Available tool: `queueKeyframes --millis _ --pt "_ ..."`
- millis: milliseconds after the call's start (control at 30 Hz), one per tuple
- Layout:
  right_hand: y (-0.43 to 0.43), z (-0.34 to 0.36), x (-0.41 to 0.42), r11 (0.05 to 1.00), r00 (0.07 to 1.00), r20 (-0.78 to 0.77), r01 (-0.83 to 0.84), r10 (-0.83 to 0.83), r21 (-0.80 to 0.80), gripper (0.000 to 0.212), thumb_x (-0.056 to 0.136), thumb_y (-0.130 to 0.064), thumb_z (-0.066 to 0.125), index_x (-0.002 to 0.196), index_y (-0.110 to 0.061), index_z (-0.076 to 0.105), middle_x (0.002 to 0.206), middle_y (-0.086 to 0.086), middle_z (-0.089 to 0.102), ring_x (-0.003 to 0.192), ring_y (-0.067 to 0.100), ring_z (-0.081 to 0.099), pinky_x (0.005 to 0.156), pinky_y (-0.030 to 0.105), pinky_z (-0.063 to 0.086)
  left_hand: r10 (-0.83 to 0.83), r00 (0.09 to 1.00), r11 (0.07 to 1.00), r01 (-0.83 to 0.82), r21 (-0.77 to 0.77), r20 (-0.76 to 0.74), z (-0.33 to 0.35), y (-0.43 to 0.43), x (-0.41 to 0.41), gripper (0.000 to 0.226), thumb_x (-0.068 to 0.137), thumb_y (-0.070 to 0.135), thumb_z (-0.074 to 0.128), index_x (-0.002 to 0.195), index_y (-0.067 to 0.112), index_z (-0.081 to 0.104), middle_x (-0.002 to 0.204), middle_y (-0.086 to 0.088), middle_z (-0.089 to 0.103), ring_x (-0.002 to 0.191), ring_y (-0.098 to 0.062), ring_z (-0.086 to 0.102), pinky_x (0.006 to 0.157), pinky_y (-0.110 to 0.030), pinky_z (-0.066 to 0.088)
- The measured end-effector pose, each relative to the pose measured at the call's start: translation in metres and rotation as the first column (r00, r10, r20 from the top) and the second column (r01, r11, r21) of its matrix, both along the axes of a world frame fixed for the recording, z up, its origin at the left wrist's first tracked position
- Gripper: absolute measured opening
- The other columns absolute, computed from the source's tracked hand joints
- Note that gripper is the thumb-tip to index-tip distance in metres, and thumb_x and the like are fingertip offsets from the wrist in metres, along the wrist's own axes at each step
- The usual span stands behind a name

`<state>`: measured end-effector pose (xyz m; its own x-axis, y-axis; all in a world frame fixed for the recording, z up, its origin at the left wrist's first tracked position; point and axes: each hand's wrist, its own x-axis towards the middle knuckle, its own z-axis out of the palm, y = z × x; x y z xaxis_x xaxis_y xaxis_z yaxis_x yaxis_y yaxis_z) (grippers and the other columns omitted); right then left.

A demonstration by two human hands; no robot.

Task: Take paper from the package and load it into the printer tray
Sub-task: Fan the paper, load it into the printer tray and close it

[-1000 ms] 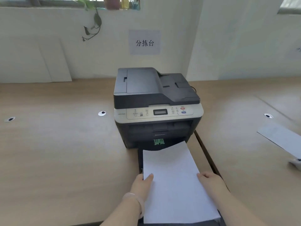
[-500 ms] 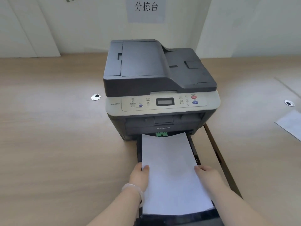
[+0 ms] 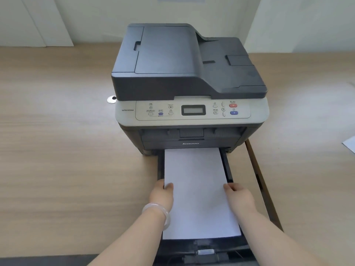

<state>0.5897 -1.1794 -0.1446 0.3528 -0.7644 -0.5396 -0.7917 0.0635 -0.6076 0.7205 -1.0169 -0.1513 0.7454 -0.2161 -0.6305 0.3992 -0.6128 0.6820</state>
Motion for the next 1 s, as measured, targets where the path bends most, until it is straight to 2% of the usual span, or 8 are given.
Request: queueKeyframes --millis 167,300,400,500,633,733,867,1000 --pt "0.0 0.002 0.003 0.992 0.992 -0.019 -0.127 0.127 0.02 0.043 0.098 -0.034 0.043 0.136 -0.013 0.047 0.133 0.01 0.056 0.116 0.029 0.054 0.085 0.031 0.043 -0.01 0.999 1.0 0.011 0.011 -0.042 0.003 -0.003 0.001 0.047 0.096 0.034 0.039 0.14 0.017 0.04 0.142 -0.004 0.048 0.125 -0.029 0.046 0.096 -0.032 0.036" --pt "-0.001 0.01 -0.003 0.98 0.98 -0.002 -0.2 0.2 0.019 0.044 0.099 -0.029 0.039 0.142 -0.017 0.039 0.141 0.009 0.049 0.125 0.029 0.048 0.099 0.033 0.04 0.029 0.998 0.999 -0.031 -0.033 -0.059 0.011 0.001 -0.003 0.05 0.096 0.036 0.038 0.143 0.02 0.036 0.148 0.0 0.04 0.132 -0.027 0.04 0.103 -0.032 0.031" --pt "-0.004 0.018 -0.011 0.963 0.965 -0.025 -0.261 0.26 -0.066 0.041 0.099 -0.028 0.038 0.139 -0.022 0.043 0.13 0.009 0.059 0.106 0.025 0.059 0.086 0.032 0.047 0.086 0.995 0.995 -0.088 -0.043 -0.043 0.018 0.007 -0.004 0.049 0.094 0.04 0.041 0.136 0.016 0.047 0.14 -0.006 0.05 0.126 -0.03 0.046 0.102 -0.034 0.033" --pt "-0.011 0.024 -0.022 0.96 0.964 -0.02 -0.267 0.266 -0.088 0.039 0.098 -0.025 0.038 0.135 -0.021 0.05 0.114 0.01 0.065 0.083 0.018 0.058 0.071 0.028 0.049 0.128 0.991 0.99 -0.13 -0.057 -0.049 0.024 0.017 -0.004 0.031 0.091 0.041 0.044 0.096 0.018 0.065 0.11 -0.011 0.065 0.106 -0.032 0.057 0.099 -0.039 0.042" --pt "-0.012 0.025 -0.038 0.959 0.964 -0.061 -0.263 0.258 -0.105 0.039 0.097 -0.02 0.037 0.133 -0.02 0.051 0.107 0.007 0.066 0.071 0.013 0.058 0.052 0.017 0.04 0.113 0.993 0.991 -0.116 -0.065 -0.041 0.022 0.035 -0.008 0.027 0.094 0.032 0.046 0.068 0.024 0.05 0.093 -0.006 0.058 0.093 -0.027 0.053 0.099 -0.042 0.043" --pt "-0.008 0.022 -0.045 0.968 0.968 -0.071 -0.245 0.241 -0.055 0.039 0.097 -0.019 0.037 0.133 -0.02 0.05 0.093 0.005 0.068 0.058 0.012 0.055 0.045 0.021 0.04 0.101 0.993 0.994 -0.104 -0.045 -0.055 0.017 0.044 -0.017 0.018 0.094 0.023 0.046 0.087 0.018 0.062 0.096 -0.007 0.059 0.085 -0.023 0.055 0.085 -0.033 0.046" --pt "-0.002 0.015 -0.049 0.969 0.966 -0.08 -0.248 0.246 -0.013 0.041 0.097 -0.017 0.036 0.136 -0.019 0.047 0.085 0.006 0.065 0.05 0.01 0.048 0.039 0.017 0.033 0.034 0.998 0.998 -0.037 -0.056 -0.045 0.017 0.044 -0.03 0.041 0.091 0.009 0.043 0.129 0.015 0.054 0.081 0.012 0.059 0.064 -0.006 0.05 0.055 -0.017 0.04" --pt "0.001 0.013 -0.048 0.968 0.963 -0.101 -0.25 0.251 0.017 0.043 0.097 -0.013 0.035 0.139 -0.018 0.043 0.079 0.004 0.063 0.05 0.01 0.048 0.032 0.013 0.032 -0.073 0.997 0.996 0.072 -0.044 -0.023 0.024 0.034 -0.04 0.053 0.088 0.002 0.037 0.139 0.017 0.043 0.116 0.001 0.059 0.092 -0.019 0.058 0.075 -0.027 0.05"
